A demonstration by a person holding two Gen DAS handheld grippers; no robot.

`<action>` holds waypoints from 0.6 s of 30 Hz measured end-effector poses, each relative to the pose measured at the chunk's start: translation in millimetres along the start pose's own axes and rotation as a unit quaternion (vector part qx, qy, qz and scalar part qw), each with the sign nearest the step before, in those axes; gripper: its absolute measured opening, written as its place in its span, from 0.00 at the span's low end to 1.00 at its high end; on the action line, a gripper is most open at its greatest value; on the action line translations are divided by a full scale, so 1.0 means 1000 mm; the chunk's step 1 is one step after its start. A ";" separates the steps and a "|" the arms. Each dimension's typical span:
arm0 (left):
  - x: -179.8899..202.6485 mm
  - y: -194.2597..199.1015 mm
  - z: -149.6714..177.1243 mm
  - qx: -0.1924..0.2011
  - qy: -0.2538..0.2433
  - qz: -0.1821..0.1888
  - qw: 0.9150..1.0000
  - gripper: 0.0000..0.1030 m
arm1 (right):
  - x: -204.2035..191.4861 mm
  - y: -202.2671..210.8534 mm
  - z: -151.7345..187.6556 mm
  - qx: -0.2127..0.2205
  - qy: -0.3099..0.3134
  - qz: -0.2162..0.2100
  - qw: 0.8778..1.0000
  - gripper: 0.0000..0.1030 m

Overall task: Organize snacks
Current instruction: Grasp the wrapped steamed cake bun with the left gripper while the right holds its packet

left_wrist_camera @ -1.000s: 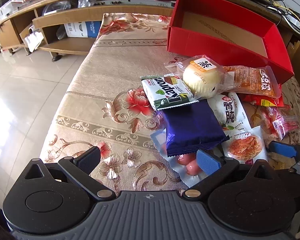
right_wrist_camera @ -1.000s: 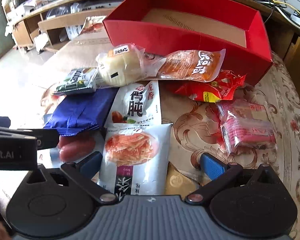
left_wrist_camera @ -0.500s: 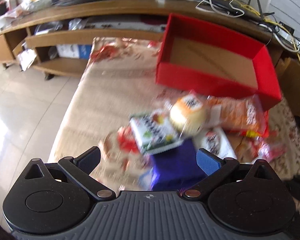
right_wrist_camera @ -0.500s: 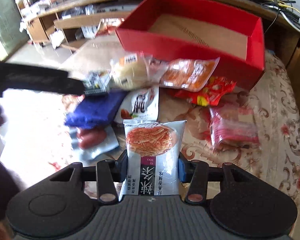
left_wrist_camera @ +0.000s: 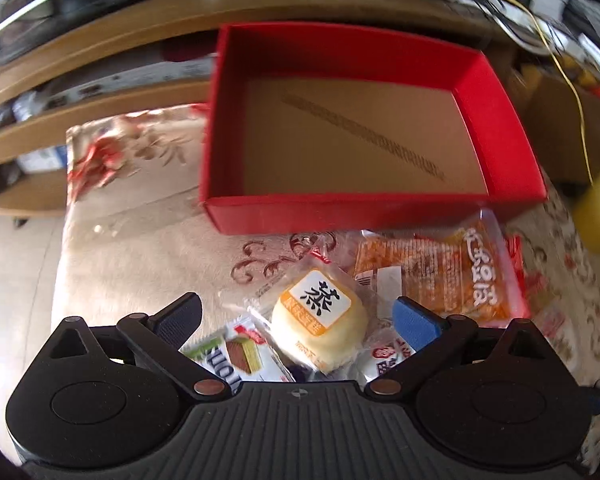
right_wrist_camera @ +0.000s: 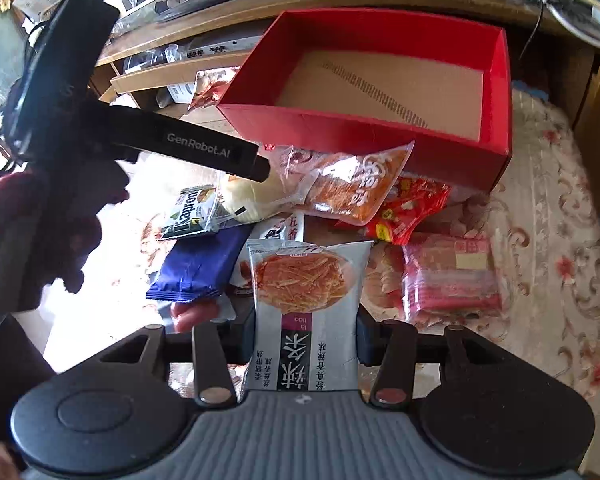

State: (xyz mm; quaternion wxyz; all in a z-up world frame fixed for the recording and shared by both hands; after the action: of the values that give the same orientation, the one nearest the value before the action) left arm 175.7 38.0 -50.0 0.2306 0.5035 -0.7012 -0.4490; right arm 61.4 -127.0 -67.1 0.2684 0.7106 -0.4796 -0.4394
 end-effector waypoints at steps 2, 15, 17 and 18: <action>0.003 -0.007 -0.003 0.000 -0.034 0.001 0.999 1.00 | 0.001 -0.003 0.001 -0.005 -0.004 -0.003 1.000 0.44; 0.026 -0.021 0.016 -0.029 -0.083 0.065 0.994 0.99 | 0.018 -0.012 0.000 -0.025 -0.029 0.007 0.999 0.44; 0.032 -0.019 0.021 -0.037 -0.083 0.082 0.993 0.98 | 0.020 -0.011 0.001 -0.022 -0.030 0.007 0.999 0.44; 0.036 -0.018 0.023 -0.038 -0.093 0.080 0.992 0.98 | 0.020 -0.010 0.001 -0.020 -0.031 0.008 0.999 0.44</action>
State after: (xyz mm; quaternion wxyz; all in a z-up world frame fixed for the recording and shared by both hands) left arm 153.1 12.6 -81.1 0.2184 0.3932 -0.7399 -0.5002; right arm 67.9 -141.3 -83.1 0.2714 0.6872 -0.4843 -0.4686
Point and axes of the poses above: each gripper's, at about its wrist camera, not at the fingertips, and y roughly against the way its jaws point, x to its right, z to its underside, the point moved 4 cm from there along -y, roughly the way its jaws point, and after that the axes turned 13 degrees about -y, right-handed, at the moved point
